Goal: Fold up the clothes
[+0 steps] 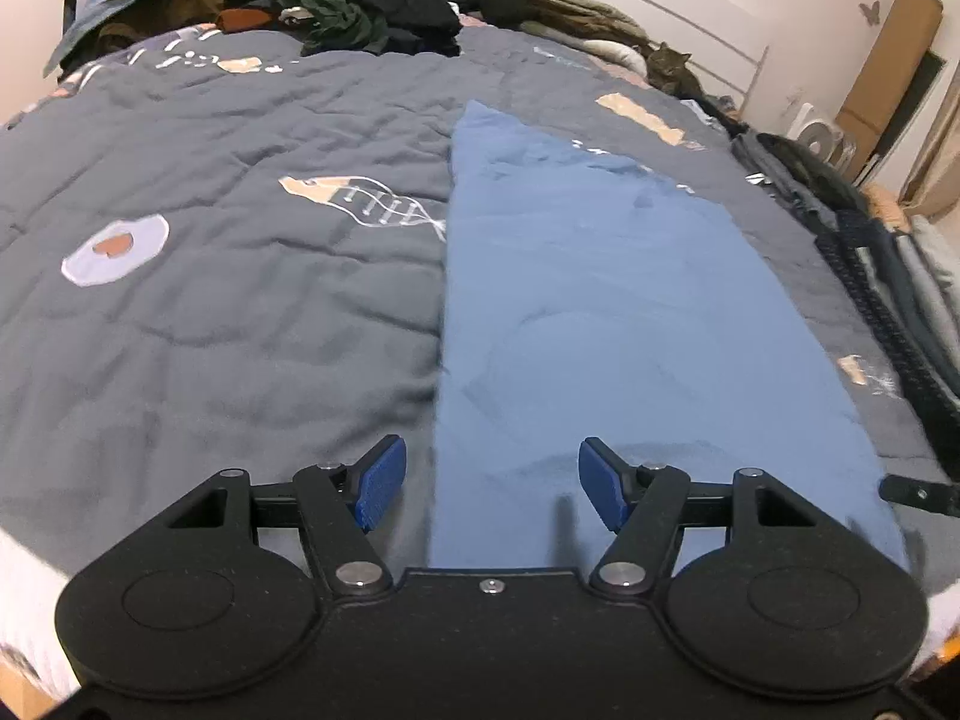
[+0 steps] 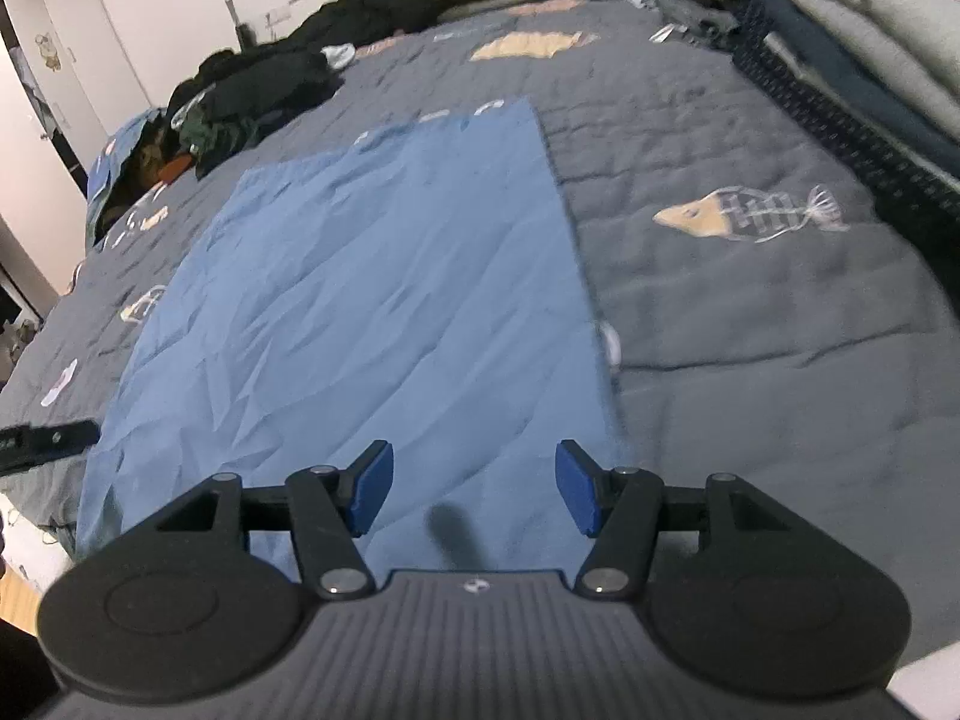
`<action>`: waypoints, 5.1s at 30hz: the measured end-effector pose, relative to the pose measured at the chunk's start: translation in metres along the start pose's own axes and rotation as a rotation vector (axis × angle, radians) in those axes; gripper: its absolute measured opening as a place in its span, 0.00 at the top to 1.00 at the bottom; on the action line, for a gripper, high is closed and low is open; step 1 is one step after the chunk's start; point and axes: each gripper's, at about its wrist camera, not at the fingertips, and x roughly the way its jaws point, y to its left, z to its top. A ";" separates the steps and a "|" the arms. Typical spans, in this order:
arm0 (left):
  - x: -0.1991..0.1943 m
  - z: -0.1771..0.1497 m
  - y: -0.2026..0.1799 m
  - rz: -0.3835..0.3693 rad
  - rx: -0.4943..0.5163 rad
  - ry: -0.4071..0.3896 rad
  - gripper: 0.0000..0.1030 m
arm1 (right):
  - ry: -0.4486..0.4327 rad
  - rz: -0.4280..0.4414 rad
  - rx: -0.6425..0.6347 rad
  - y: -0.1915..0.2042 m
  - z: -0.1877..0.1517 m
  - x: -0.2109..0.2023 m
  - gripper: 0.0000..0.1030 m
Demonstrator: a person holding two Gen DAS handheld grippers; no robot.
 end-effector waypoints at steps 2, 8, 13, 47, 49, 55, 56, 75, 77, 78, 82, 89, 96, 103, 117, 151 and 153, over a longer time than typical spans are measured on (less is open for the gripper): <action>-0.008 -0.005 -0.004 -0.011 0.008 0.000 0.38 | -0.009 0.006 0.012 -0.006 0.001 -0.006 0.43; -0.021 -0.016 -0.022 -0.008 0.070 -0.026 0.38 | -0.028 0.025 0.039 -0.006 -0.006 -0.014 0.43; -0.026 -0.028 -0.022 0.008 0.062 -0.008 0.38 | -0.026 0.048 0.026 -0.001 -0.009 -0.017 0.43; -0.029 -0.073 0.029 0.014 -0.191 0.122 0.71 | -0.047 0.161 0.033 0.020 -0.007 -0.020 0.42; -0.028 -0.072 0.027 0.017 -0.174 0.116 0.74 | -0.047 0.155 0.023 0.020 -0.006 -0.021 0.42; -0.024 -0.072 0.023 0.001 -0.181 0.121 0.92 | -0.030 0.088 -0.011 0.011 -0.002 -0.027 0.42; -0.024 -0.071 0.022 -0.003 -0.183 0.119 0.94 | -0.023 0.076 -0.021 0.008 -0.001 -0.028 0.42; -0.023 -0.063 0.013 0.023 -0.201 0.114 0.97 | 0.256 0.101 0.131 -0.069 -0.005 -0.013 0.42; -0.022 -0.062 0.013 0.028 -0.206 0.117 0.97 | 0.278 0.142 0.164 -0.074 -0.009 -0.013 0.42; -0.022 -0.062 0.012 0.029 -0.208 0.118 0.97 | 0.291 0.162 0.181 -0.076 -0.011 -0.013 0.42; -0.020 -0.060 0.008 0.038 -0.208 0.118 0.97 | 0.346 0.176 0.180 -0.075 -0.019 -0.005 0.42; -0.019 -0.060 0.009 0.049 -0.222 0.125 0.97 | 0.358 0.183 0.226 -0.081 -0.026 0.001 0.75; -0.034 -0.056 0.016 0.020 -0.269 0.110 0.97 | 0.251 0.358 0.385 -0.094 -0.023 -0.022 0.94; -0.048 -0.043 0.018 -0.056 -0.333 0.070 0.97 | 0.153 0.532 0.574 -0.100 -0.015 -0.036 0.94; -0.034 0.075 0.021 -0.204 -0.344 -0.033 0.97 | 0.018 0.667 0.735 -0.092 0.063 -0.012 0.94; 0.123 0.205 0.045 -0.061 0.024 -0.088 0.52 | -0.172 0.257 0.511 -0.060 0.211 0.131 0.57; 0.125 0.191 0.036 -0.056 0.097 -0.074 0.52 | -0.170 0.208 0.438 -0.053 0.198 0.119 0.56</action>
